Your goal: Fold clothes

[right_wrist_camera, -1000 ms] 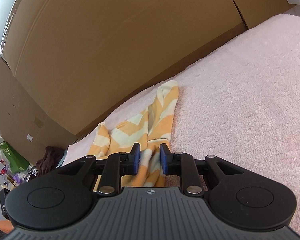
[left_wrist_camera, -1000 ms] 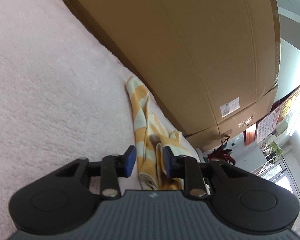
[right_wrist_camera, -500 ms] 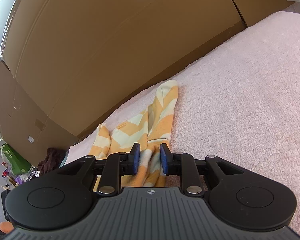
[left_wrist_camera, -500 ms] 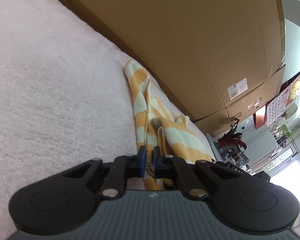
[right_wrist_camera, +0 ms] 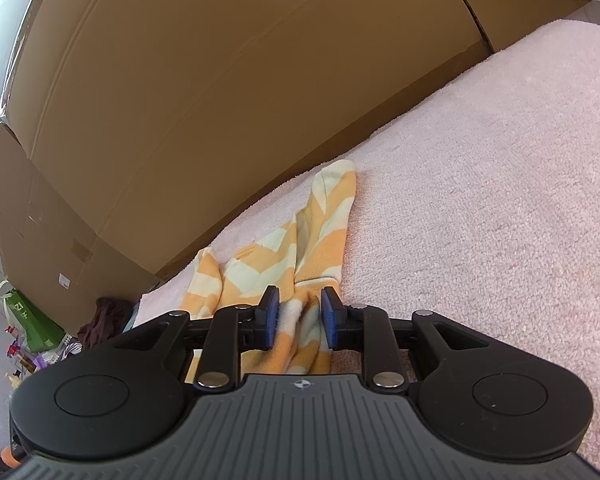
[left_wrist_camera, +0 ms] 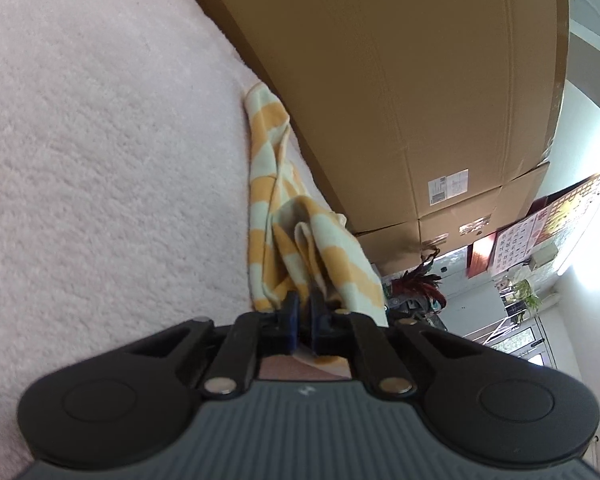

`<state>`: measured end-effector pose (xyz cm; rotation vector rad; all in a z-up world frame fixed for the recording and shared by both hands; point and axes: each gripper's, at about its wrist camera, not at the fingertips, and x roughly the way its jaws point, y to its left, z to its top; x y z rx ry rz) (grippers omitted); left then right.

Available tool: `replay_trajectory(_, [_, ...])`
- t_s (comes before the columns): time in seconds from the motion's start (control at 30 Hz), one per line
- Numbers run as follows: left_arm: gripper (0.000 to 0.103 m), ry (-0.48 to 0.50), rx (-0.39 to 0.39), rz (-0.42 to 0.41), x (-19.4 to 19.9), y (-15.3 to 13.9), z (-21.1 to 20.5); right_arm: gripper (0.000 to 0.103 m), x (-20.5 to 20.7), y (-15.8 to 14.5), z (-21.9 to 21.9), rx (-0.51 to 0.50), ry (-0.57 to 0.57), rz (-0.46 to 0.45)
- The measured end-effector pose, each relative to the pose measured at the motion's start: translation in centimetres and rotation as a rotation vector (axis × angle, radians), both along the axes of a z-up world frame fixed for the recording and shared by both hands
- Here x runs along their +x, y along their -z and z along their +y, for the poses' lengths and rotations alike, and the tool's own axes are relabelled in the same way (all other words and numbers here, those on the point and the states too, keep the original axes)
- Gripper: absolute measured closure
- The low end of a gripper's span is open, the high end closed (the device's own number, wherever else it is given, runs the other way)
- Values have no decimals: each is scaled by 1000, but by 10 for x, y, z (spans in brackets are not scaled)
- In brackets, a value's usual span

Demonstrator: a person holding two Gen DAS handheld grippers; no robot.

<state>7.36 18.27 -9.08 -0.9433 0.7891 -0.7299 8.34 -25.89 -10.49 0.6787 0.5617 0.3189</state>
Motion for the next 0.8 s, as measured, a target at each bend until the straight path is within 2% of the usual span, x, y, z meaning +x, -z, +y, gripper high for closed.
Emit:
replay_trajectory(0.07, [101, 12, 17, 9, 3, -4, 2, 80, 0, 0, 1, -3, 1, 0])
replay_trajectory(0.17, [101, -35, 113, -46, -1, -20, 11, 80, 0, 0, 1, -7, 2, -1])
replay_trajectory(0.27, [101, -131, 225, -116, -8, -41, 24, 80, 0, 0, 1, -7, 2, -1])
replay_trajectory(0.33, [101, -97, 167, -189, -14, -55, 24, 80, 0, 0, 1, -9, 2, -1])
replay_trajectory(0.4, [101, -29, 129, -270, -18, -71, 6, 80, 0, 0, 2, -10, 2, -1])
replay_trajectory(0.43, [93, 1, 133, -310, -20, -78, -8, 80, 0, 0, 2, -12, 2, -1])
replay_trajectory(0.47, [68, 19, 153, -346, -20, -82, -24, 80, -1, 0, 2, -14, 3, -1])
replay_trajectory(0.5, [57, 35, 172, -357, -17, -80, -40, 80, -1, 0, 3, -18, 3, -2])
replay_trajectory(0.53, [53, 52, 192, -365, -13, -78, -56, 80, -1, -1, 3, -22, 4, -4])
replay_trajectory(0.6, [53, 47, 261, -349, -4, -69, -79, 80, -2, 0, 3, -17, 6, -6])
replay_trajectory(0.63, [61, 21, 313, -322, 2, -62, -86, 77, -2, 0, 2, -11, 9, -8])
replay_trajectory(0.67, [78, -4, 366, -294, 8, -55, -93, 76, -4, 0, 0, -6, 27, -10])
replay_trajectory(0.7, [79, -34, 385, -272, 12, -46, -90, 71, -6, 0, -2, -2, 44, -13])
replay_trajectory(0.73, [86, -64, 402, -251, 16, -38, -86, 62, -9, 0, -5, 4, 65, -20])
replay_trajectory(0.8, [88, -72, 293, -162, 22, -26, -68, 62, -24, -3, -14, 26, 155, -96])
